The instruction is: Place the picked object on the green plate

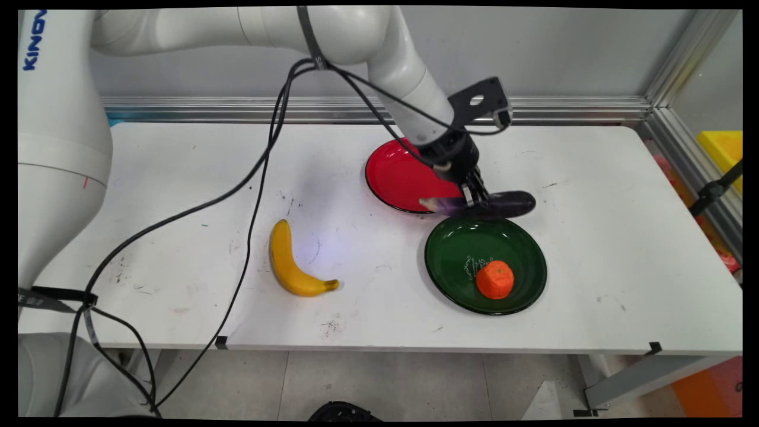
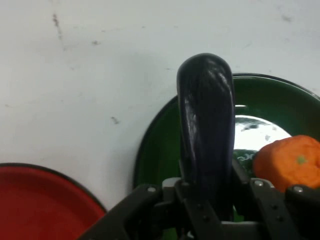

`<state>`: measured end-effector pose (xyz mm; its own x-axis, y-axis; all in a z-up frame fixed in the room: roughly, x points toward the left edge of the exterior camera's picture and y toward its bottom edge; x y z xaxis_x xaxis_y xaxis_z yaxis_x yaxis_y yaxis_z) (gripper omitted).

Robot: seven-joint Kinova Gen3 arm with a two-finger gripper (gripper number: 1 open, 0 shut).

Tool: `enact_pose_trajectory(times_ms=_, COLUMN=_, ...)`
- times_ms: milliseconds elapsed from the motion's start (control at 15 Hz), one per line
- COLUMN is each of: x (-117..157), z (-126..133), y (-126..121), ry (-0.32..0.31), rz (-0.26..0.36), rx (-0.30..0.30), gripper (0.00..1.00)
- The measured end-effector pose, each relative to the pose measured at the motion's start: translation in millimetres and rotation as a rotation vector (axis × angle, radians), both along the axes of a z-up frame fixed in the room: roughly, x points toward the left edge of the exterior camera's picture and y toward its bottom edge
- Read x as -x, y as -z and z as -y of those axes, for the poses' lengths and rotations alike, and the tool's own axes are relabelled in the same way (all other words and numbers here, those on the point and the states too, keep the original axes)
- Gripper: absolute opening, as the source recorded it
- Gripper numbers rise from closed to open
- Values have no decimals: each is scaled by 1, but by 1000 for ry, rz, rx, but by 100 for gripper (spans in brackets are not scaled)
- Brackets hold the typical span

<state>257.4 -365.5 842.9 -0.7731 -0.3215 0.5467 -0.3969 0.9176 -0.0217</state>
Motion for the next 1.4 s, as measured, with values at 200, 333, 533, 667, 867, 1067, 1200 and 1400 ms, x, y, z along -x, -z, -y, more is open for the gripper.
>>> enact_pose_trajectory(times_ms=200, x=6, z=-9, y=9, ry=4, rz=0, rx=-1, gripper=0)
enact_pose_trajectory(times_ms=333, x=10, z=-15, y=17, ry=9, rz=-3, rx=1, gripper=0)
enact_pose_trajectory(times_ms=533, x=15, z=-20, y=25, ry=15, rz=-10, rx=1, gripper=0)
enact_pose_trajectory(times_ms=667, x=18, z=-23, y=33, ry=16, rz=-14, rx=-1, gripper=0)
enact_pose_trajectory(times_ms=867, x=20, z=-26, y=43, ry=14, rz=-14, rx=-3, gripper=0)
enact_pose_trajectory(times_ms=1067, x=20, z=-27, y=52, ry=11, rz=-13, rx=-2, gripper=0)
enact_pose_trajectory(times_ms=1200, x=20, z=-26, y=58, ry=6, rz=-14, rx=2, gripper=0)
enact_pose_trajectory(times_ms=1400, x=21, z=-24, y=64, ry=0, rz=-14, rx=5, gripper=0)
